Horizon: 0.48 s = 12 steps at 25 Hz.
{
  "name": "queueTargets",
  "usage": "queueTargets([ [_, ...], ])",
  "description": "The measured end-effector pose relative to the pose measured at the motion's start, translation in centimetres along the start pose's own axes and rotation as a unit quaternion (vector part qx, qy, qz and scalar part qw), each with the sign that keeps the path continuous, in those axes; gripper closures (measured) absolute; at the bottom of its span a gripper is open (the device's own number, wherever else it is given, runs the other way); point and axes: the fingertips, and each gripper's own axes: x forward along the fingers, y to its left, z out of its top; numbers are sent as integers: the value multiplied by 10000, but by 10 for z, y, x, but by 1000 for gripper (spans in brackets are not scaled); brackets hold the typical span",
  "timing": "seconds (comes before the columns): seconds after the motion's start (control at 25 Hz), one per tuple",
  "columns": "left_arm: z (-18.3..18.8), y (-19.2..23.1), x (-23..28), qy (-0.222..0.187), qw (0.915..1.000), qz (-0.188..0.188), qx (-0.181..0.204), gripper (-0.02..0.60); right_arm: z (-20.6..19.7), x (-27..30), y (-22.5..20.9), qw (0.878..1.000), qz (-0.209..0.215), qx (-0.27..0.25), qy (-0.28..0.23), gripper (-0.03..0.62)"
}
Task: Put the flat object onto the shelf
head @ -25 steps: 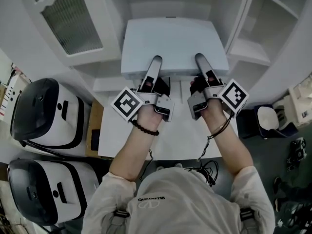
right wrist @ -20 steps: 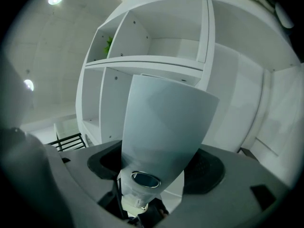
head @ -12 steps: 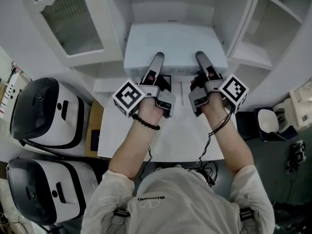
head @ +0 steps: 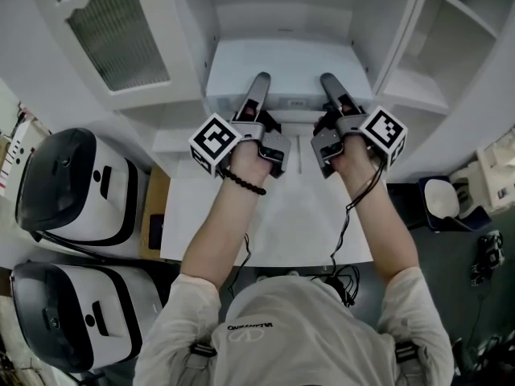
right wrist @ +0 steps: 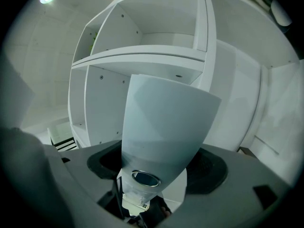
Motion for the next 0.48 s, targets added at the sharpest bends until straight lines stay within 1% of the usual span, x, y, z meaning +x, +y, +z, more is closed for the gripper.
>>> queueTargets([
  [0.24,3,3,8,-42,10000,21,22,236,4,11,-3,9999,10,7,141,223],
  [0.4,3,-1,2,-59,9998,-164,88,225,-3,5,2,9997,196,-45,168,218],
  [0.48,6,-2,6,-87,9996,-164,235,207,-1,5,6,9992,324,-101,192,214],
])
